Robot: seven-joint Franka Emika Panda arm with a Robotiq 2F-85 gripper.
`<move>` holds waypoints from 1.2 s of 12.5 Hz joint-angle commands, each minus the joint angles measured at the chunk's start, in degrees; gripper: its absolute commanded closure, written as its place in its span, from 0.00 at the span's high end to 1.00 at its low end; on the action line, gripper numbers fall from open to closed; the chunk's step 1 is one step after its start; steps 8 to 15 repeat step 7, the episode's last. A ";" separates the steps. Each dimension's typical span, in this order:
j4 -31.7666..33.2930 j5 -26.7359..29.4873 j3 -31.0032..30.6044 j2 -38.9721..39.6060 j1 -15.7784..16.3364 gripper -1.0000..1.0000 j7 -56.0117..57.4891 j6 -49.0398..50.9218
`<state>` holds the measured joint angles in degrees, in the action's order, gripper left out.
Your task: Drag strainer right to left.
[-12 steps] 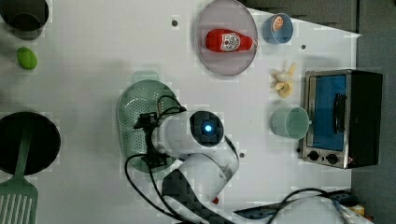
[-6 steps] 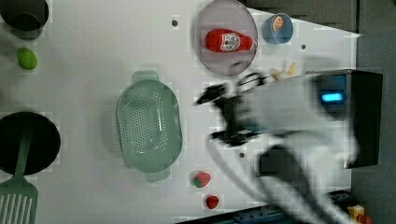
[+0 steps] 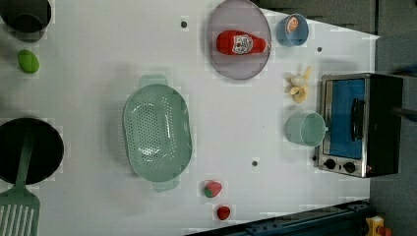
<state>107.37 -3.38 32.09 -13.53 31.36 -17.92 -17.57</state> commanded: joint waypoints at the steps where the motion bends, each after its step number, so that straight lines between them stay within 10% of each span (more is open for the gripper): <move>1: 2.68 -4.41 1.53 1.59 -0.52 1.00 21.20 4.58; 15: 2.73 -5.16 2.84 1.67 -0.49 1.00 22.31 4.38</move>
